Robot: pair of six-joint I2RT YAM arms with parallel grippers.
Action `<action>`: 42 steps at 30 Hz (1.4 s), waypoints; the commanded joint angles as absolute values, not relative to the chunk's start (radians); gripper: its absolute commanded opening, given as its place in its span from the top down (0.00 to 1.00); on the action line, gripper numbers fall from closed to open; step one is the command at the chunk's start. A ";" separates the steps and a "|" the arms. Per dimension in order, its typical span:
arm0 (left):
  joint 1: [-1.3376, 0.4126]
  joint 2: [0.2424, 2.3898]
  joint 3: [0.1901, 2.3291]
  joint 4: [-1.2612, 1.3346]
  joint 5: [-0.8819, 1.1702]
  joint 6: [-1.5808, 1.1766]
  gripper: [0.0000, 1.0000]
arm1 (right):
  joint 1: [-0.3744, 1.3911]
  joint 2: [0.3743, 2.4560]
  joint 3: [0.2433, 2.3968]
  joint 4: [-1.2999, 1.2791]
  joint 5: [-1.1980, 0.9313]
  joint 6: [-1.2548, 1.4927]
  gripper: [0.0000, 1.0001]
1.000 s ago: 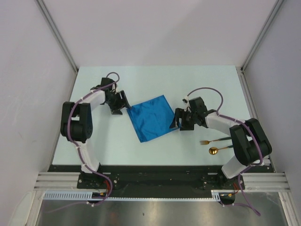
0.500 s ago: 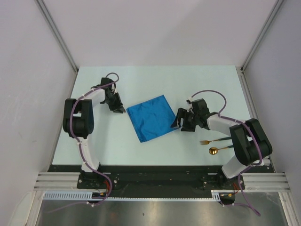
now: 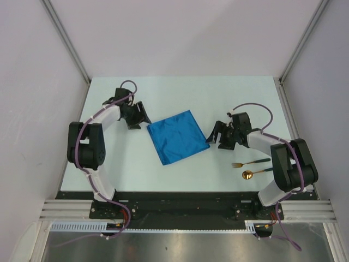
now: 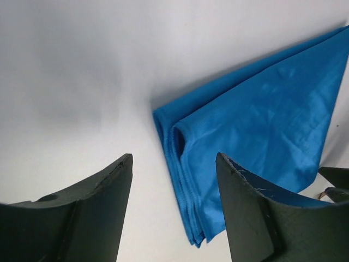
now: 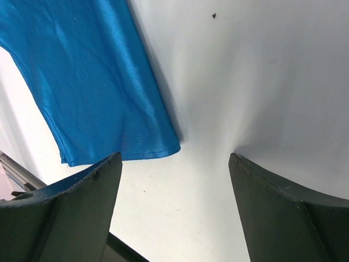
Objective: Fold the napkin into a case and place the utensils inside
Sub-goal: Rotate the square-folded napkin at the center of the board.
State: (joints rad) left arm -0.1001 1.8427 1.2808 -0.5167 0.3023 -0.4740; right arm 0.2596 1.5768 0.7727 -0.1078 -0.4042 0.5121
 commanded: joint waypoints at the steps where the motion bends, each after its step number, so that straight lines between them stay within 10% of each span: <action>1: -0.144 1.885 1.347 -0.502 0.311 -0.511 0.30 | 0.255 1.577 0.815 -0.101 -0.407 0.491 0.16; 11: -0.156 2.008 1.445 -0.607 0.203 -0.477 0.35 | 0.261 1.652 0.845 -0.061 -0.416 0.472 0.17; 21: -0.141 2.051 1.466 -0.624 0.178 -0.425 0.77 | 0.322 1.746 0.868 -0.032 -0.434 0.468 0.20; 42: -0.155 1.879 1.491 -0.590 0.159 -0.358 0.35 | 0.364 1.738 0.750 0.020 -0.388 0.462 0.41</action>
